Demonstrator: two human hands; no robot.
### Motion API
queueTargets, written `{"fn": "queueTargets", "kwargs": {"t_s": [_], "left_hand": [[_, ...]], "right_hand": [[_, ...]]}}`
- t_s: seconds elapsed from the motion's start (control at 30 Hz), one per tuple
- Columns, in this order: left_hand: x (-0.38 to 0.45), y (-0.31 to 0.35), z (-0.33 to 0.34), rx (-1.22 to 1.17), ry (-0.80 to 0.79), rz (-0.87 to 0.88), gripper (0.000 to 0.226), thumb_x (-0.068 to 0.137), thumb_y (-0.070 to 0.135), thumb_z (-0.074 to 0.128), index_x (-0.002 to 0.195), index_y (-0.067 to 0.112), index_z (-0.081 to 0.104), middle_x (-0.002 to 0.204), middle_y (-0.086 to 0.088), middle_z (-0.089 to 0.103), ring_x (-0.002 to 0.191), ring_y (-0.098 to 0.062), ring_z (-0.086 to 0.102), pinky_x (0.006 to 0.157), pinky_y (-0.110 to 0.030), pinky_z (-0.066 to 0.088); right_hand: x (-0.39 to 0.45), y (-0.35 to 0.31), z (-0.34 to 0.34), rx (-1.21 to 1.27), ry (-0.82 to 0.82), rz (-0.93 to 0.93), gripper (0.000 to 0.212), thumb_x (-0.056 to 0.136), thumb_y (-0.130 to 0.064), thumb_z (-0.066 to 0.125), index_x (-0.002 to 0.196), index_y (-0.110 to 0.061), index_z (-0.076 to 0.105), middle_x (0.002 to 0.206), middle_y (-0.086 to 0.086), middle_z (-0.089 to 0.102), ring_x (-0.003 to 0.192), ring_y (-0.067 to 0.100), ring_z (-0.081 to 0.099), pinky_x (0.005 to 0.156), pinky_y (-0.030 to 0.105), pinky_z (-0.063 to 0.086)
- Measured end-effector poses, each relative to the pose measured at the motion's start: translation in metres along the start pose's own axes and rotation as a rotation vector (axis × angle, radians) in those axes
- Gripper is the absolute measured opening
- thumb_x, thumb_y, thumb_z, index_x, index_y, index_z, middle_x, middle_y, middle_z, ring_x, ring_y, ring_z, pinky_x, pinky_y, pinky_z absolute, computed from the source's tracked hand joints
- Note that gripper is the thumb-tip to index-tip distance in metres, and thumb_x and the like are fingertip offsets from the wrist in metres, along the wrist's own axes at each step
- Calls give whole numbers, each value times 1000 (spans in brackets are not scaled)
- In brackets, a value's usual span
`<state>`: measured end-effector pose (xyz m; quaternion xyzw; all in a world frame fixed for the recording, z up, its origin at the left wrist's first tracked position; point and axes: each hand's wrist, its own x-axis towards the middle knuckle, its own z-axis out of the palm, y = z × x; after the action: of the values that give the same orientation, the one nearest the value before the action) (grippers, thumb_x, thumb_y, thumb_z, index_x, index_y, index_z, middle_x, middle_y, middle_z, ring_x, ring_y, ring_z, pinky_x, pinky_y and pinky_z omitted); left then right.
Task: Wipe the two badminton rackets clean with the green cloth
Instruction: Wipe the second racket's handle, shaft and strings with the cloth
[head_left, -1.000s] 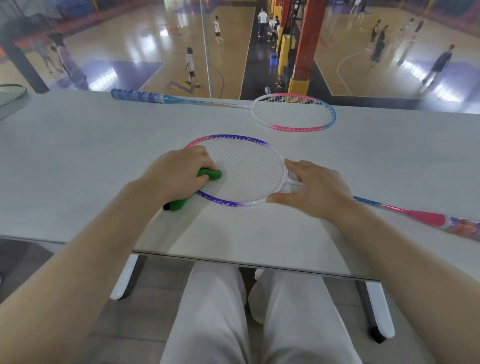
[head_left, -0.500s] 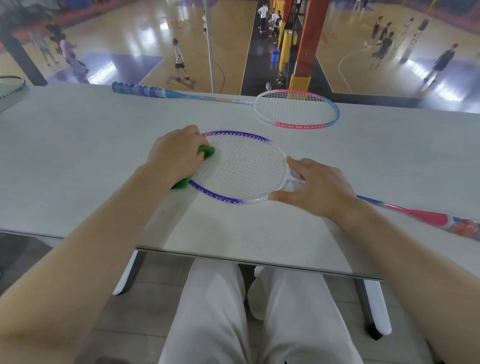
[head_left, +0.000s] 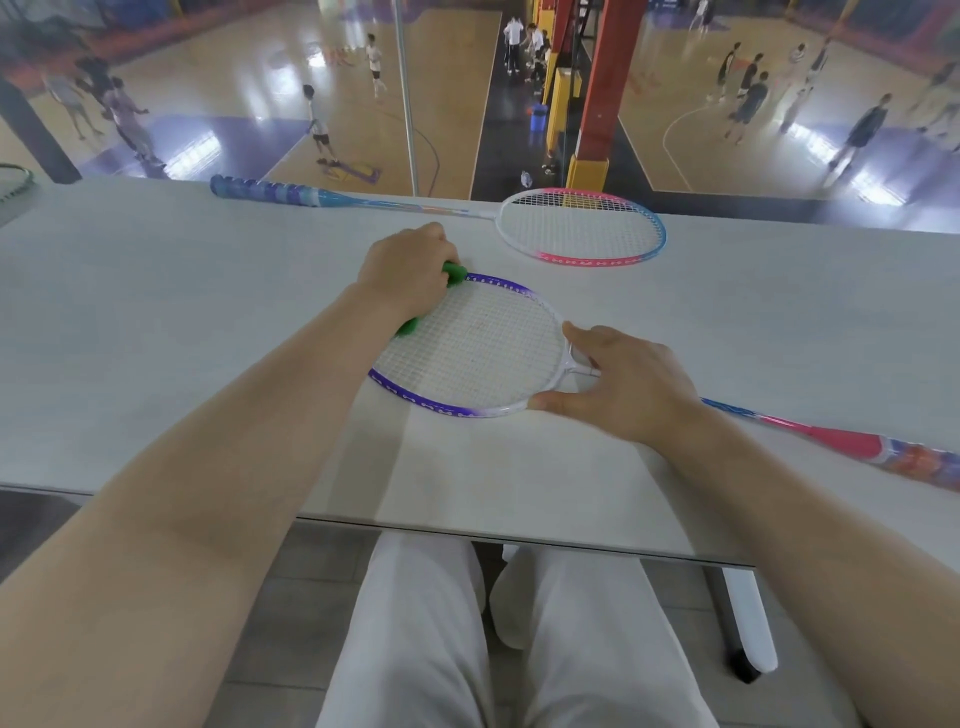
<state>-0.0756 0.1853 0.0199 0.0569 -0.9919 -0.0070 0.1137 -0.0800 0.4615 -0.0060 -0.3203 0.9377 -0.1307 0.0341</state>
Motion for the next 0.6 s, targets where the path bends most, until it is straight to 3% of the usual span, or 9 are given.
{"fn": "queueTargets", "kwargs": {"t_s": [0.2, 0.33, 0.5, 0.6], "left_hand": [[-20, -12, -8, -68, -139, 90, 31, 95, 26, 52, 123, 23, 65, 118, 2, 54, 103, -21, 55, 88, -40, 47], [-49, -17, -16, -100, -198, 94, 30, 94, 27, 53, 121, 29, 65, 118, 5, 54, 107, -19, 54, 92, -40, 46], [-98, -23, -28, -97, -244, 41, 30, 93, 29, 55, 120, 35, 64, 120, 11, 55, 111, -15, 53, 95, -41, 45], [-124, -22, -34, -88, -250, 38, 31, 93, 29, 52, 120, 37, 64, 117, 14, 55, 108, -13, 53, 91, -39, 47]], "right_hand": [[-2, -2, -2, -7, 8, -8, 105, 63, -90, 46, 151, -34, 31, 136, -16, 52, 123, 10, 51, 95, 26, 36], [-2, -3, -2, -21, 16, -13, 108, 58, -93, 39, 150, -35, 33, 134, -17, 52, 122, 10, 51, 95, 29, 38], [-3, -4, -3, -31, 25, -29, 107, 56, -95, 35, 146, -36, 36, 122, -16, 56, 115, 11, 54, 90, 30, 40], [-3, -4, -2, -31, 29, -40, 108, 56, -95, 35, 147, -35, 36, 129, -14, 55, 118, 12, 54, 91, 31, 40]]}}
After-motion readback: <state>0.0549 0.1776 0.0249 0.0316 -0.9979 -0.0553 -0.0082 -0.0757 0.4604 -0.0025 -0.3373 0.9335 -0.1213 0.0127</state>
